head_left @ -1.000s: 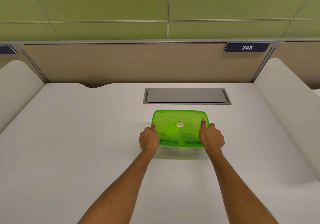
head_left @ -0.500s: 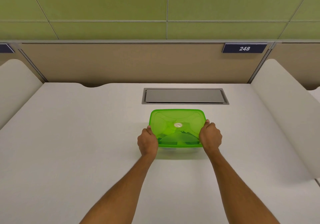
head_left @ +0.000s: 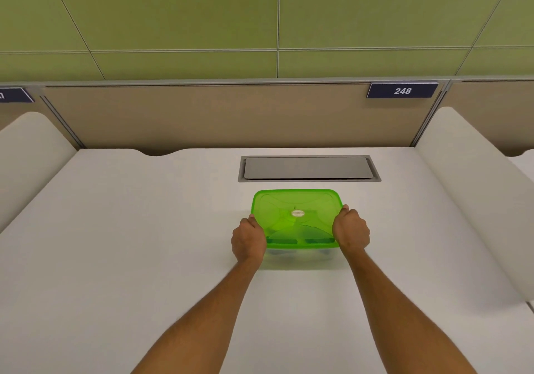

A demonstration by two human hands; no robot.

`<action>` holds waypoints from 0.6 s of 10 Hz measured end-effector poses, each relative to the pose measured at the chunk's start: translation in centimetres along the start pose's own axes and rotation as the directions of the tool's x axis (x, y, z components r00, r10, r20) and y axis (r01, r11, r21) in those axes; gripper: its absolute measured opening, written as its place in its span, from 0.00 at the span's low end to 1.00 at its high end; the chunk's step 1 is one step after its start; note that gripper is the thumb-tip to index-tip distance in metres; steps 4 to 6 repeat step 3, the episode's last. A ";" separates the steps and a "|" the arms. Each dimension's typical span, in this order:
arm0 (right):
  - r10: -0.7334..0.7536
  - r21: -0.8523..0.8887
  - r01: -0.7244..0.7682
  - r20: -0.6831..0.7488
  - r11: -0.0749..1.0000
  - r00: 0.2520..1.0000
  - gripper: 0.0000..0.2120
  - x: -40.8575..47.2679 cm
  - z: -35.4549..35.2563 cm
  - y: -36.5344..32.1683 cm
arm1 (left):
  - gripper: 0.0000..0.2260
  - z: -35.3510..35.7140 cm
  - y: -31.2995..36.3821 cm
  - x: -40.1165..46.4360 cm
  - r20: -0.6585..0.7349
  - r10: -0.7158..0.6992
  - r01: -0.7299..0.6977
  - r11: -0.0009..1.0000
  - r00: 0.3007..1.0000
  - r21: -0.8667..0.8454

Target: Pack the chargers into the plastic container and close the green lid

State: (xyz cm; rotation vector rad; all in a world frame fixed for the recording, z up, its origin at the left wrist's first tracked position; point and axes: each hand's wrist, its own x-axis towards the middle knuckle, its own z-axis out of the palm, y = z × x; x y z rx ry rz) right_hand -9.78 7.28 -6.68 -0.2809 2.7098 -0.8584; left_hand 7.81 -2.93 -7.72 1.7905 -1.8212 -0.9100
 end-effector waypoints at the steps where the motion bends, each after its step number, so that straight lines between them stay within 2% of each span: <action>1: 0.031 -0.016 -0.030 0.047 0.999 0.998 0.29 -0.2 -0.3 -0.1 | 0.20 -0.4 0.0 0.0 0.037 0.002 -0.004 0.998 0.999 0.060; 2: 0.038 -0.110 -0.028 0.093 0.994 0.995 0.35 0.0 -0.9 -0.1 | 0.20 -1.2 0.0 0.8 0.087 0.033 -0.045 0.989 0.996 0.142; 3: 0.014 -0.136 -0.003 0.082 0.991 0.997 0.36 0.0 -2.1 -1.0 | 0.21 -2.3 0.4 1.5 0.113 0.062 -0.083 0.978 0.992 0.192; 6: 0.014 -0.136 -0.003 0.082 0.991 0.997 0.36 0.0 -2.1 -1.0 | 0.21 -2.3 0.4 1.5 0.113 0.062 -0.083 0.978 0.992 0.192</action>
